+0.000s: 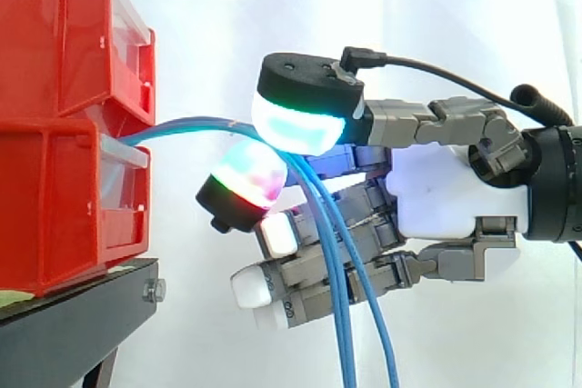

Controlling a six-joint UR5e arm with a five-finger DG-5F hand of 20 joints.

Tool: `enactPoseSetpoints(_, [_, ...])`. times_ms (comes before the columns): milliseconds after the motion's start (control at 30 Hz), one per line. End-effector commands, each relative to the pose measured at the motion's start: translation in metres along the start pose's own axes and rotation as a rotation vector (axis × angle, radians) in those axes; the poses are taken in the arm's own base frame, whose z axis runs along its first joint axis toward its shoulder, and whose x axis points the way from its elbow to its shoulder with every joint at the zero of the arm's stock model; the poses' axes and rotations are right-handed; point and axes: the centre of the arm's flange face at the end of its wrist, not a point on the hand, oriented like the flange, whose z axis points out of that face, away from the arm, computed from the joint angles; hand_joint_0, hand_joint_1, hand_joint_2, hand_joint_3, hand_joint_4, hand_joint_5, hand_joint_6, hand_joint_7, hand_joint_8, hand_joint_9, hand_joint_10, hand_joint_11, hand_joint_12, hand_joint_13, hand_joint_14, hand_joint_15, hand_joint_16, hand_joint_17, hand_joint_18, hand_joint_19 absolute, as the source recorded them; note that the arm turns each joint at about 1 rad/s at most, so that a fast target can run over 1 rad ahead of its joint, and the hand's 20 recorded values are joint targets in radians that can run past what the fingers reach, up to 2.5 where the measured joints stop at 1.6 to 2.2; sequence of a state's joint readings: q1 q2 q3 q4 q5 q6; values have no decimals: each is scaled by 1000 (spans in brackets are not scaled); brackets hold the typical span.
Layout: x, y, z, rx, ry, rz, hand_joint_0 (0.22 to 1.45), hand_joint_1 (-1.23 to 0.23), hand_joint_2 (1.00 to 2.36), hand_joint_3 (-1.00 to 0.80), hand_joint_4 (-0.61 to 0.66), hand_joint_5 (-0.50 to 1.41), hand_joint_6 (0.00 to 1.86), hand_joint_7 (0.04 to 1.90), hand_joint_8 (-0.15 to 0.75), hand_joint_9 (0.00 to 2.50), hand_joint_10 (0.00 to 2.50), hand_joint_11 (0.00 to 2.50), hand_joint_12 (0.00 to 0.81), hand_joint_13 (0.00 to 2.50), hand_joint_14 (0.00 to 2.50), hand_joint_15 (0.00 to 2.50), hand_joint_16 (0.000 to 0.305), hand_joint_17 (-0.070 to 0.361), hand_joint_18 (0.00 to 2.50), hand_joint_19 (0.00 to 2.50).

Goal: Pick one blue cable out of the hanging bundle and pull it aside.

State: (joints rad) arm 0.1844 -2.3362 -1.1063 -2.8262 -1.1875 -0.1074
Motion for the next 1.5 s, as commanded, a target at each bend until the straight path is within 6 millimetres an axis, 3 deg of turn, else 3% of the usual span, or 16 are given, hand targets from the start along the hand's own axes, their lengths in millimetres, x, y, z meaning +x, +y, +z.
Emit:
enactPoseSetpoints(0, [0, 0, 0, -1, -1, 0, 689, -859, 1022, -149, -33, -194, 943, 1112, 260, 838, 19, 672, 342, 770, 13, 362, 33, 75, 583, 157])
enactPoseSetpoints(267, [0, 1, 0, -2, -1, 1, 742, -913, 1000, -500, 35, -187, 940, 1075, 256, 855, 18, 673, 331, 769, 13, 355, 32, 72, 592, 130])
enactPoseSetpoints(467, [0, 0, 0, 1, 0, 0, 508, -758, 1000, -500, 116, -125, 883, 1152, 281, 931, 16, 649, 351, 795, 13, 369, 36, 81, 606, 181])
enactPoseSetpoints(733, [-1, 1, 1, -1, -2, 3, 445, -614, 1000, -500, 128, -121, 828, 1085, 309, 956, 16, 622, 402, 795, 13, 373, 47, 105, 634, 223])
enactPoseSetpoints(800, [-1, 1, 1, 1, -2, 3, 484, -612, 1000, -500, 123, -122, 824, 1088, 296, 945, 15, 621, 386, 781, 13, 376, 44, 99, 609, 243])
enactPoseSetpoints(900, [-1, 1, 1, 1, -2, 3, 572, -648, 1017, -281, 89, -123, 832, 1229, 279, 932, 19, 636, 361, 766, 14, 385, 40, 89, 582, 278])
enactPoseSetpoints(1033, [-1, 1, 1, 1, -2, 3, 577, -660, 1019, -88, 83, -152, 899, 1108, 298, 915, 17, 639, 384, 787, 13, 388, 44, 99, 628, 276])
enactPoseSetpoints(1167, [-1, 1, 1, -1, -2, 3, 605, -715, 1018, -50, 39, -170, 920, 1051, 292, 878, 15, 665, 387, 782, 15, 388, 46, 103, 645, 275])
enactPoseSetpoints(1467, [-1, 1, 0, 2, 3, 4, 692, -839, 1024, -177, -31, -206, 934, 970, 247, 717, 18, 663, 362, 728, 14, 393, 42, 94, 614, 256])
